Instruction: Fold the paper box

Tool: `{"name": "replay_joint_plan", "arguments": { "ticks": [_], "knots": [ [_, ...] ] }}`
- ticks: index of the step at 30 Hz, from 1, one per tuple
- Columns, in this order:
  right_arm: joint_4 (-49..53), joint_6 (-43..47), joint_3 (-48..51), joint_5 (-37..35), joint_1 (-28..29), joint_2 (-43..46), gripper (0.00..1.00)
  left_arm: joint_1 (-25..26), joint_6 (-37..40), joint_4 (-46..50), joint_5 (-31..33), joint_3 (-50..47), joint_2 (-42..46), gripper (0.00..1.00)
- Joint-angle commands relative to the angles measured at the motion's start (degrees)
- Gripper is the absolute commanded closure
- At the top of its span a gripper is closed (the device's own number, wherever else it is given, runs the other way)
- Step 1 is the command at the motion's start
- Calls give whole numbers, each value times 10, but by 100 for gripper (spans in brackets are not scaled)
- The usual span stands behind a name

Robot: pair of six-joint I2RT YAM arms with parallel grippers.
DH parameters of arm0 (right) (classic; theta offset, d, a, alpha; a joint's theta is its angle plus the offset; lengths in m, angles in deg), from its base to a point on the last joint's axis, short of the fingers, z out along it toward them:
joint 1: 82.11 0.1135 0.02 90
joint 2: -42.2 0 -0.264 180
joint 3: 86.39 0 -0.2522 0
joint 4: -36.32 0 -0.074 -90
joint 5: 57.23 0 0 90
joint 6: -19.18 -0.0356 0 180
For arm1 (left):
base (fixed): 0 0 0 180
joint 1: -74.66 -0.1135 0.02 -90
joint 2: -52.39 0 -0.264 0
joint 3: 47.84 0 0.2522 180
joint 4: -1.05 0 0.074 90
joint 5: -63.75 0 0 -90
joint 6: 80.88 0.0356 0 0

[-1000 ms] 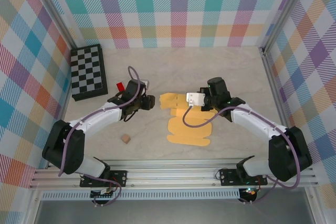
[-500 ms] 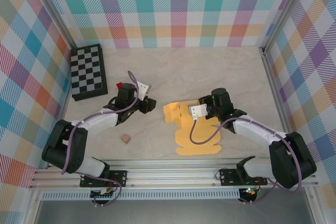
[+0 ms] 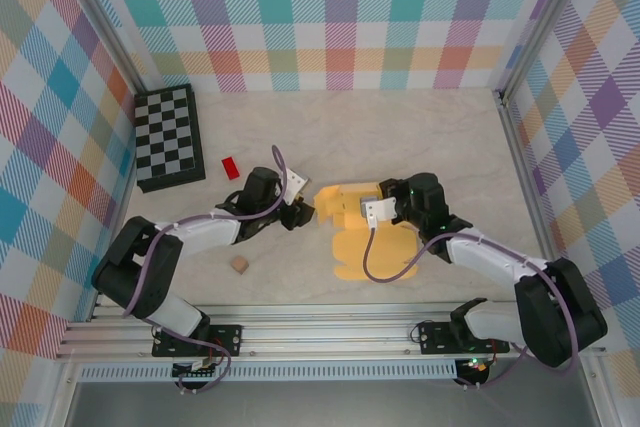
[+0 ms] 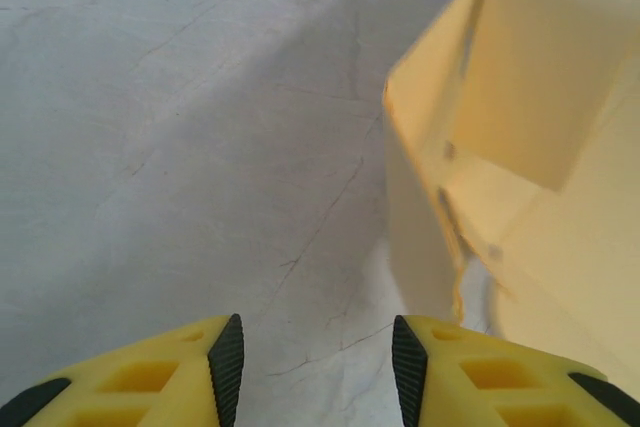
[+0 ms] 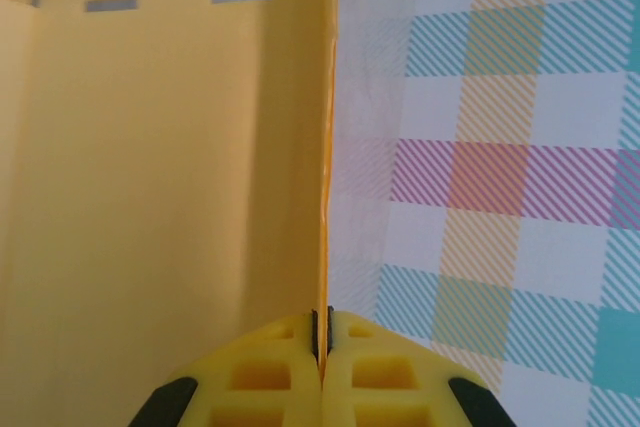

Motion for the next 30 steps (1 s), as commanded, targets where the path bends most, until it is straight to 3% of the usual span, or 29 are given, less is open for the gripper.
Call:
{"name": "replay_joint_plan", "arguments": {
  "ticks": [1,3,7,10,13,19,30],
  "knots": [
    [-114,-1,-13,-18,0,-32,100,-2,0,-4,28,22,60,51],
    [-131,-28,-28,-4,-4,-45,100,-26,22,21,9,51,64,47],
    [-136,-34,-59,30,-6,-78,100,-156,49,123,-92,155,24,48],
    [-162,-17,-72,27,-6,-111,100,-199,151,242,-121,234,-20,48],
    [-180,-17,-80,29,-6,-135,100,-201,238,314,-117,277,-64,48],
    [-221,-45,-74,19,-6,-162,100,-174,317,335,-93,312,-139,48],
    [-215,-14,-46,26,2,-173,100,-99,355,359,-49,379,-216,48]
  ]
}}
